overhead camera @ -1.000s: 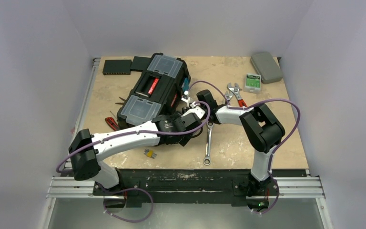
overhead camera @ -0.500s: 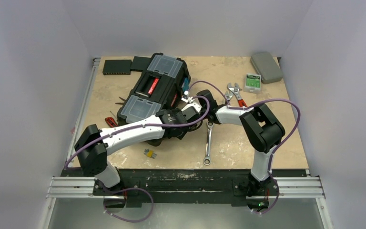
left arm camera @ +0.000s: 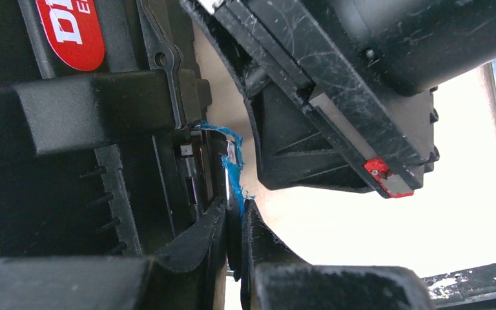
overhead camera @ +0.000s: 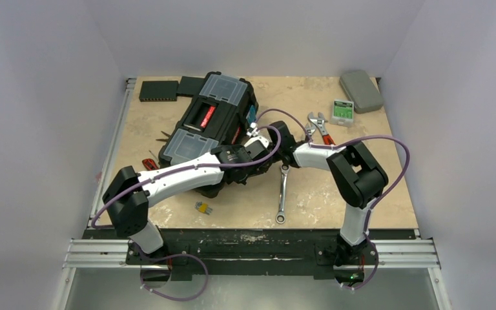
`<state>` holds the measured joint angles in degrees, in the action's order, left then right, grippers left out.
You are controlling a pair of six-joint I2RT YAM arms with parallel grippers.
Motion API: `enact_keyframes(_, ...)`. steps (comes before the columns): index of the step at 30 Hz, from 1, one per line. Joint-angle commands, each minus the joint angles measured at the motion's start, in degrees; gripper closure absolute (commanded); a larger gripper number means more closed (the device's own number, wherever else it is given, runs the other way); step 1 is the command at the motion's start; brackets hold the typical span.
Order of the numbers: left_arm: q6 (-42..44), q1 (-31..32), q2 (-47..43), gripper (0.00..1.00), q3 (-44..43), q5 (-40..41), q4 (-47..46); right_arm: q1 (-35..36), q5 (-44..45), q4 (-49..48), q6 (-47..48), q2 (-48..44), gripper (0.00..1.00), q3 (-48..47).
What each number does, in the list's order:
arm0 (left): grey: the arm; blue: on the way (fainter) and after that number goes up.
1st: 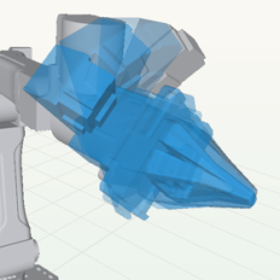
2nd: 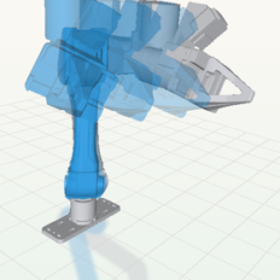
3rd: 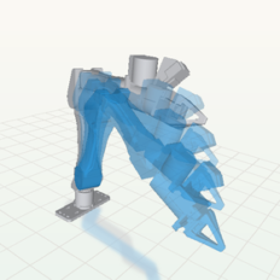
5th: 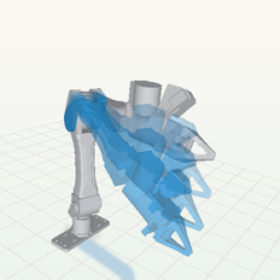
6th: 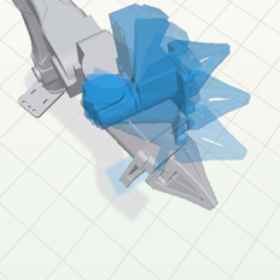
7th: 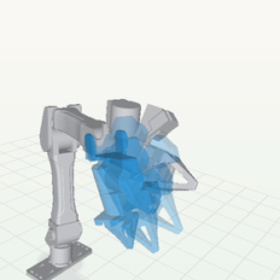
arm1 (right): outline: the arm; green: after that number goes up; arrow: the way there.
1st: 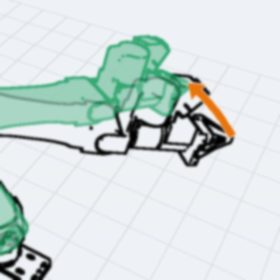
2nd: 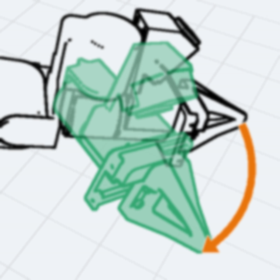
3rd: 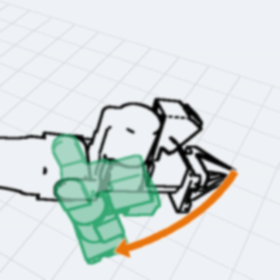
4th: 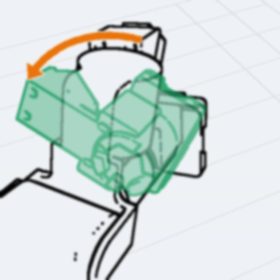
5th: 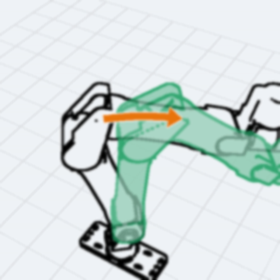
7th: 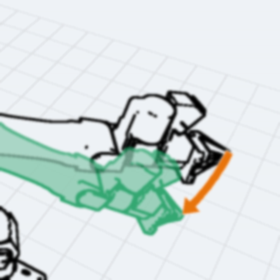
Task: Pack the tool kit
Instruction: Close the toolbox at the center of the board.
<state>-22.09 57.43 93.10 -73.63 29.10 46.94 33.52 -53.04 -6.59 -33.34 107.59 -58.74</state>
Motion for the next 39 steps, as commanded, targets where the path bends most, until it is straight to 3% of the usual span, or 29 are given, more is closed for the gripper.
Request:
enact_keyframes(1, 1.9, -1.1, -2.7, 1.0, -1.8, -2.3, 0.1, -1.2, 4.8, 3.3, 1.2, -4.2, 1.0, -0.2)
enact_keyframes(15, 2.2, -4.6, -8.4, 1.0, -1.9, -12.6, -1.1, -2.6, 24.5, 4.0, 1.2, -12.5, 1.0, 6.3)
enact_keyframes(24, 1.7, -8.1, -9.9, 1.0, -1.7, -19.8, -3.0, -2.7, 30.9, -10.2, -3.4, -22.0, 0.69, 19.5)
enact_keyframes(30, 0.8, -10.6, -7.9, 1.0, -3.6, -28.2, -6.4, -2.8, 34.3, -12.6, -4.9, -24.2, 0.69, 22.8)
enact_keyframes(35, 0.5, -11.4, -2.9, 1.0, -8.5, -30.4, -7.0, -4.7, 36.7, -11.7, -5.5, -27.0, 0.73, 24.2)
enact_keyframes(39, 0.8, -12.8, 0.4, 1.0, -12.9, -29.6, -5.1, -6.1, 35.7, -13.2, -6.4, -28.5, 0.66, 25.9)
